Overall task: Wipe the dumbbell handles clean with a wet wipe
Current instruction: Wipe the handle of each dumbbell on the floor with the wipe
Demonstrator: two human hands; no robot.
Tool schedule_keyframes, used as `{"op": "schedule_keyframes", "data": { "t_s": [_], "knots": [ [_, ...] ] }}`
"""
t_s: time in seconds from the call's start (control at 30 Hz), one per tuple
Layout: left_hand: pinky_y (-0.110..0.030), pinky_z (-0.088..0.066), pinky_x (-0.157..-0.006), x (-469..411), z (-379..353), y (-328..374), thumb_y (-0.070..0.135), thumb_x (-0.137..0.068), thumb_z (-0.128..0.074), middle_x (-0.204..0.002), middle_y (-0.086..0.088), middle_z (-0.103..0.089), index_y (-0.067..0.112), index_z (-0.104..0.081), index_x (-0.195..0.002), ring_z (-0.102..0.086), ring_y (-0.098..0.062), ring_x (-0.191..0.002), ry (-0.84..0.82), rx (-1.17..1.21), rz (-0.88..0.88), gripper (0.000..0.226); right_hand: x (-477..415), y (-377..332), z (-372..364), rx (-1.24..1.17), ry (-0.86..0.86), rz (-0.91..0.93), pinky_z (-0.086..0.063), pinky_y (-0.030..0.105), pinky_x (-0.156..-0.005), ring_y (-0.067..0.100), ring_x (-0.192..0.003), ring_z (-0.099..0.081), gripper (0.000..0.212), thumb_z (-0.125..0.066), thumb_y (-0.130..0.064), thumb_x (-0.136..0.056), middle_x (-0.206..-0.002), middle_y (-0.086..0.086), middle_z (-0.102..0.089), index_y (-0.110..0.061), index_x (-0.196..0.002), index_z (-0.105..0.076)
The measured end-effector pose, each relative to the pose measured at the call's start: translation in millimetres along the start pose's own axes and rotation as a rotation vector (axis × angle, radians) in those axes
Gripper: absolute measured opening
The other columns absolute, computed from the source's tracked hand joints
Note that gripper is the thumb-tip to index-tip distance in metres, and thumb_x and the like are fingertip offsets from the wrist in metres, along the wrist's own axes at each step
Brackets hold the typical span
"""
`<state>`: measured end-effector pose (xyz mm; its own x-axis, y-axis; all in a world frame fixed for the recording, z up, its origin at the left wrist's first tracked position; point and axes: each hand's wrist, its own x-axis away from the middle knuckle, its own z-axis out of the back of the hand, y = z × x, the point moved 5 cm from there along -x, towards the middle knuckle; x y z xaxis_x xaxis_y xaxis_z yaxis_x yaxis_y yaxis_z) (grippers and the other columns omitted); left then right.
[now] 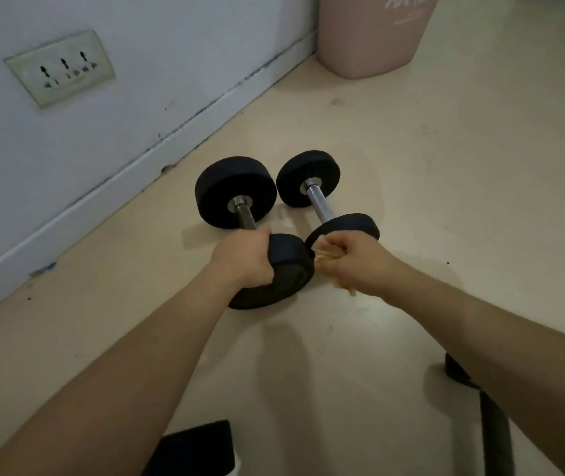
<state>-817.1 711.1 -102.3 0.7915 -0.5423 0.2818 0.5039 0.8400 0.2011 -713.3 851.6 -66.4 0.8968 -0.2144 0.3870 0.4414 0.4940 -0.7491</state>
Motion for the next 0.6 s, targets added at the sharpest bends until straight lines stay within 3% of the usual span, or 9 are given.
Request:
{"op": "schedule_keyframes", "data": {
  "t_s": [0.13, 0.33, 0.43, 0.53, 0.6],
  "knots": [
    [-0.036, -0.056, -0.069, 11.3, 1.1, -3.4, 0.022, -0.064, -0.074, -0.097, -0.003, -0.061, 0.021, -0.052, -0.115, -0.059, -0.022, -0.084, 0.008, 0.056, 0.045, 0.055, 5.1, 7.1, -14.2, 0.328, -0.079, 0.105, -0.048, 0.030, -0.072, 0.019, -0.089, -0.056, 0.044, -0.071, -0.018, -0.077, -0.099, 0.001, -0.055, -0.017, -0.112, -0.045],
    [-0.030, -0.050, -0.061, 63.8, -22.0, 16.4, 0.021, -0.068, -0.070, -0.094, -0.003, -0.062, 0.021, -0.050, -0.111, -0.056, -0.017, -0.076, -0.001, 0.013, 0.000, 0.047, -0.6, 21.4, -7.5, 0.051, -0.185, 0.022, -0.049, 0.024, -0.075, 0.011, -0.088, -0.057, 0.032, -0.055, -0.017, -0.091, -0.108, -0.001, -0.057, -0.021, -0.123, -0.053],
    [-0.029, -0.045, -0.062, 97.2, -33.6, 37.8, 0.022, -0.073, -0.066, -0.096, -0.003, -0.062, 0.021, -0.049, -0.110, -0.053, -0.017, -0.074, -0.041, -0.012, -0.026, 0.041, -5.5, 16.8, -17.7, 0.127, -0.300, 0.082, -0.044, 0.017, -0.073, 0.010, -0.093, -0.056, 0.041, -0.049, -0.014, -0.095, -0.113, -0.005, -0.056, -0.020, -0.136, -0.047],
    [-0.031, -0.041, -0.063, 128.8, -43.4, 62.3, 0.023, -0.076, -0.066, -0.100, -0.004, -0.059, 0.021, -0.045, -0.113, -0.057, -0.022, -0.082, -0.119, -0.033, -0.020, 0.043, -6.5, 0.9, -39.3, 0.314, -0.298, 0.341, -0.047, 0.021, -0.088, 0.016, -0.107, -0.058, 0.036, -0.052, -0.007, -0.093, -0.118, -0.001, -0.061, -0.020, -0.125, -0.059],
    [-0.034, -0.041, -0.065, 145.5, -49.7, 78.6, 0.020, -0.079, -0.064, -0.104, -0.006, -0.058, 0.020, -0.042, -0.117, -0.058, -0.025, -0.088, -0.170, -0.064, -0.012, 0.044, -6.6, -3.3, -50.4, 0.391, -0.314, 0.443, -0.053, 0.030, -0.085, 0.016, -0.094, -0.062, 0.023, -0.056, -0.008, -0.090, -0.101, -0.001, -0.066, -0.023, -0.102, -0.069]
  ]
}}
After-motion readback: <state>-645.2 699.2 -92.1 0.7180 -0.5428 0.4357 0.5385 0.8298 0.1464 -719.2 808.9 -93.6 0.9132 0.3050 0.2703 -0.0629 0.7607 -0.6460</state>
